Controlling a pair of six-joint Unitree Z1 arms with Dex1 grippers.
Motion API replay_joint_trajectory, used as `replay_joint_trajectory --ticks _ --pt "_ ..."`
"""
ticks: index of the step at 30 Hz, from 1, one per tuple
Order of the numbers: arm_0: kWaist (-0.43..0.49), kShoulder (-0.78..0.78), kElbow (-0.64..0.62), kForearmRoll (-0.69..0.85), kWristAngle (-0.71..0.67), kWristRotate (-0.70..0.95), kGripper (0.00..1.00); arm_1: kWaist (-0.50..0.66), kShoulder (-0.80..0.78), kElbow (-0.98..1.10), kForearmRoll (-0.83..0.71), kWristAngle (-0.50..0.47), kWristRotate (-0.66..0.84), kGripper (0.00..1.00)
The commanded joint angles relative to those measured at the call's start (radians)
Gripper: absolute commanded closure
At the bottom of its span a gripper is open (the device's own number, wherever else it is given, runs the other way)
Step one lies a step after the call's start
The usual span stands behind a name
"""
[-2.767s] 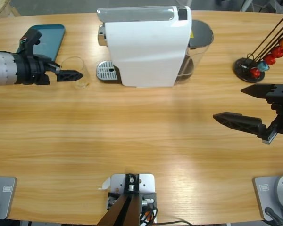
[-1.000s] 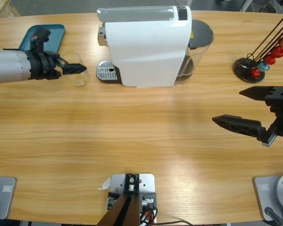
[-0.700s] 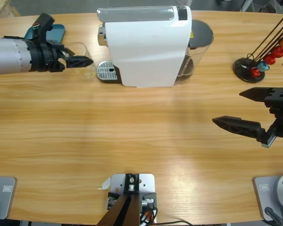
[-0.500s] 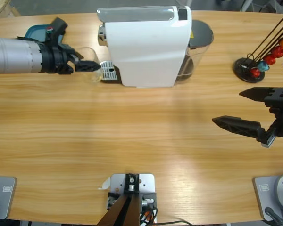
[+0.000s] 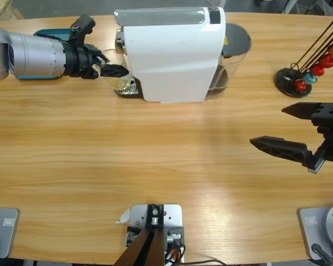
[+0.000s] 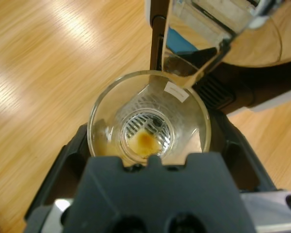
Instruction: Pour coffee
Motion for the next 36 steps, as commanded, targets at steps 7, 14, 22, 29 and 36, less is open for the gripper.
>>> replay_joint_trajectory --ticks 7,14,22,29,36 --pt "-0.01 0.099 -0.032 0.009 -0.047 0.015 0.8 -0.016 -0.027 0.033 -0.01 0.023 -0.01 0.0" --pt "-0.01 0.075 -0.009 0.01 -0.07 0.034 0.009 -0.016 -0.025 0.034 -0.01 0.023 -0.01 0.0" --pt "-0.004 0.042 0.006 0.012 -0.096 0.034 0.009 -0.016 -0.021 0.035 -0.011 0.026 -0.012 0.0" --pt "0.008 -0.042 0.077 0.024 -0.096 0.034 0.009 -0.016 -0.021 0.035 -0.013 0.027 -0.012 0.0" --pt "0.024 -0.113 0.162 0.029 -0.085 0.026 0.009 -0.016 -0.016 0.036 -0.015 0.029 -0.013 0.0"
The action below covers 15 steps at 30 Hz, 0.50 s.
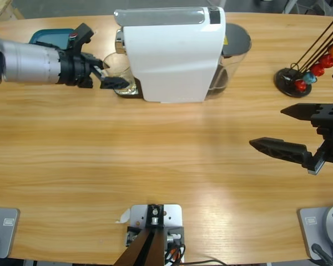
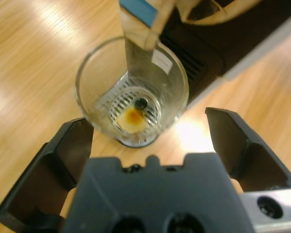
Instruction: Pour coffee
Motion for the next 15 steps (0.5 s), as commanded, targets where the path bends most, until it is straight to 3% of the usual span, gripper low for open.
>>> replay_joint_trajectory --ticks 1,7,10,12,15 --pt "0.017 -0.094 0.102 0.038 -0.005 -0.005 0.009 -0.014 -0.016 0.036 -0.015 0.016 -0.012 0.0" --pt "0.03 -0.328 0.039 0.278 0.0 -0.041 0.009 -0.014 -0.022 0.044 -0.028 0.008 -0.014 0.0" --pt "0.031 -0.453 -0.102 0.538 0.0 -0.061 0.013 -0.014 -0.022 0.044 -0.032 -0.004 -0.008 0.006" --pt "0.052 -0.461 -0.252 0.769 0.01 -0.066 0.013 -0.023 -0.015 0.054 -0.061 -0.018 -0.002 0.107" --pt "0.057 -0.472 -0.352 0.968 0.11 -0.064 0.017 -0.029 0.028 0.019 -0.034 -0.024 -0.01 0.11"
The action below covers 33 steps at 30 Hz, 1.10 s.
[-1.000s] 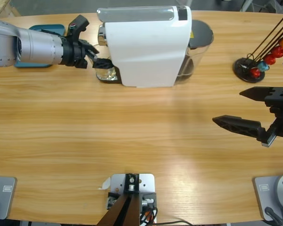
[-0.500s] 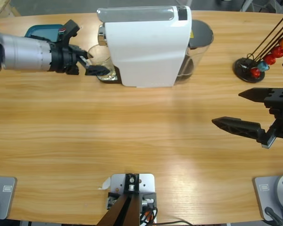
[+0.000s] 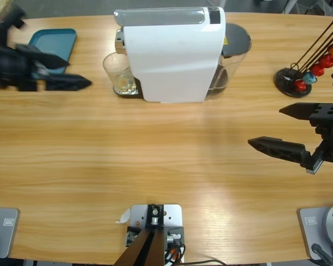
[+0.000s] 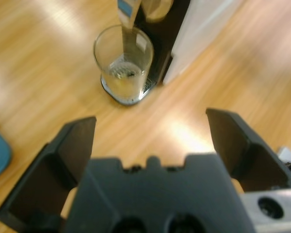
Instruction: Pour coffee
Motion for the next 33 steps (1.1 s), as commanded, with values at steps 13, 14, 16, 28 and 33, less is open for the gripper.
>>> replay_joint_trajectory --ticks 13,14,16,28,33 --pt "0.031 -0.185 -0.083 0.391 0.187 -0.107 0.059 -0.431 0.398 -0.703 0.454 0.122 -0.329 1.0" --pt "0.031 -0.18 -0.08 0.383 0.186 -0.11 0.059 -0.436 0.422 -0.771 0.493 0.124 -0.33 1.0" --pt "0.031 -0.171 -0.081 0.379 0.187 -0.112 0.059 -0.438 0.466 -0.897 0.549 0.125 -0.326 1.0" --pt "0.03 -0.146 -0.088 0.379 0.187 -0.115 0.092 -0.485 0.818 -1.322 0.803 0.219 -0.345 1.0" --pt "0.029 -0.133 -0.09 0.379 0.186 -0.119 0.092 -0.485 0.879 -1.366 0.829 0.251 -0.373 1.0"
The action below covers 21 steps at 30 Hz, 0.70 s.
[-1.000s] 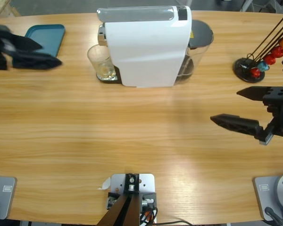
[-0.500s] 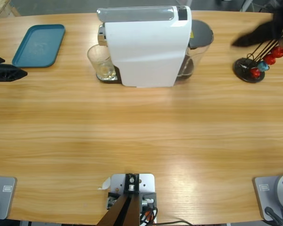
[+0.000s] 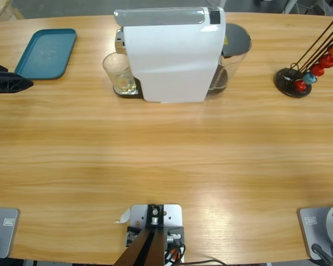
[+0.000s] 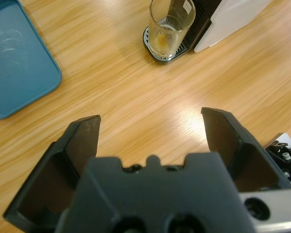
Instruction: Pour coffee
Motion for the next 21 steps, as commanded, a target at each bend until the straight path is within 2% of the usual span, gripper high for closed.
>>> replay_joint_trajectory --ticks 1,11,21 --pt "0.004 0.04 0.027 -0.008 0.01 -0.017 0.092 -0.015 0.151 -0.067 0.049 0.047 -0.043 1.0" --pt "0.003 0.077 0.017 -0.008 0.007 -0.017 0.092 -0.015 0.253 -0.295 0.157 0.048 -0.071 1.0" --pt "0.003 0.083 0.011 -0.007 0.007 -0.017 0.092 0.015 0.275 -0.318 0.188 0.049 -0.062 1.0"
